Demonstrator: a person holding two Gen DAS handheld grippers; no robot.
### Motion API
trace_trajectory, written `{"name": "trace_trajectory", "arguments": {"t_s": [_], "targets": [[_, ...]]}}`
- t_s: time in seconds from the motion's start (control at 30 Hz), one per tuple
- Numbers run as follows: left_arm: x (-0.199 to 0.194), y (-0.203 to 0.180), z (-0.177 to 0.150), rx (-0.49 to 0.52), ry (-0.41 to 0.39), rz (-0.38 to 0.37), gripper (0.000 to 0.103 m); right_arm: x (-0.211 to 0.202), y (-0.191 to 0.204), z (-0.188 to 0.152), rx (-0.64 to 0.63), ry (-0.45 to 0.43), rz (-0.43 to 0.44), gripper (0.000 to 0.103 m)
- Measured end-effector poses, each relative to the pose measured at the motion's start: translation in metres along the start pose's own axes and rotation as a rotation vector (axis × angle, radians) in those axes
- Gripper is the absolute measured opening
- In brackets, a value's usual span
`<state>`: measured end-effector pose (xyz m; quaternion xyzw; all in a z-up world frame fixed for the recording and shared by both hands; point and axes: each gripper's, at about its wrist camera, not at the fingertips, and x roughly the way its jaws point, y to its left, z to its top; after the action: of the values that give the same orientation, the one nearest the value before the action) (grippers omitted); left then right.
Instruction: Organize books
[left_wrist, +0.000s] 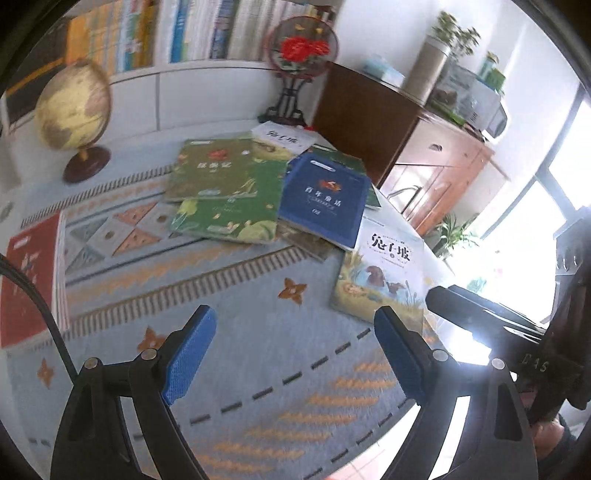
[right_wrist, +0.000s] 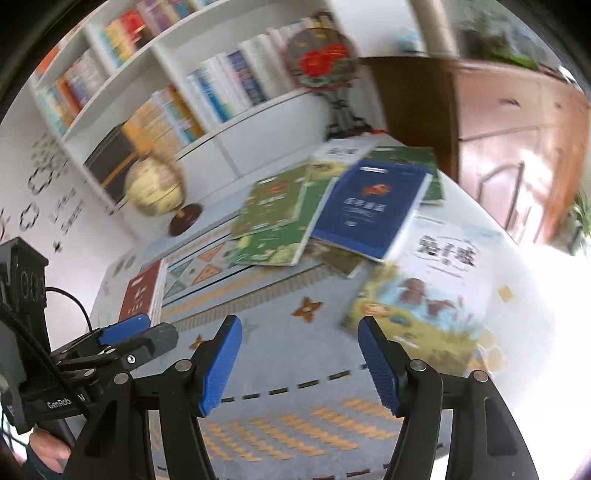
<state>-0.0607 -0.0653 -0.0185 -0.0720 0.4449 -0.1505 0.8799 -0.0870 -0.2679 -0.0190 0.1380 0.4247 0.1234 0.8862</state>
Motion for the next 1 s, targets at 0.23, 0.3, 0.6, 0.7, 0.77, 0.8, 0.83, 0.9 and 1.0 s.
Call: {"name": "trace_trajectory", "arguments": {"t_s": [0.23,0.3,0.6,0.7,0.77,0.8,0.83,0.9,1.0], "targets": [[0.039,0.019,0.038,0.038,0.013,0.067,0.087,0.025,-0.017,0.026,0.038,0.004,-0.055,0.064],[0.046,0.037,0.053,0.024,0.006,0.091,0.087,0.037,-0.012,0.040,0.023,-0.001,-0.046,0.064],[0.106,0.143,0.124,-0.061,0.021,0.131,0.087,0.147,0.023,0.117,-0.032,0.072,-0.044,0.064],[0.137,0.168,0.137,-0.095,0.060,0.111,0.086,0.186,0.025,0.132,-0.021,0.117,-0.039,0.064],[0.154,0.179,0.142,-0.114,0.081,0.099,0.086,0.206,0.027,0.139,-0.021,0.136,-0.051,0.064],[0.161,0.183,0.144,-0.120,0.092,0.092,0.086,0.215,0.028,0.143,-0.022,0.149,-0.056,0.064],[0.170,0.186,0.147,-0.123,0.101,0.087,0.086,0.222,0.028,0.144,-0.023,0.158,-0.056,0.064],[0.186,0.192,0.151,-0.132,0.115,0.084,0.086,0.238,0.029,0.149,-0.029,0.175,-0.052,0.064],[0.207,0.203,0.154,-0.169,0.138,0.062,0.085,0.262,0.032,0.156,-0.054,0.198,-0.058,0.064]]}}
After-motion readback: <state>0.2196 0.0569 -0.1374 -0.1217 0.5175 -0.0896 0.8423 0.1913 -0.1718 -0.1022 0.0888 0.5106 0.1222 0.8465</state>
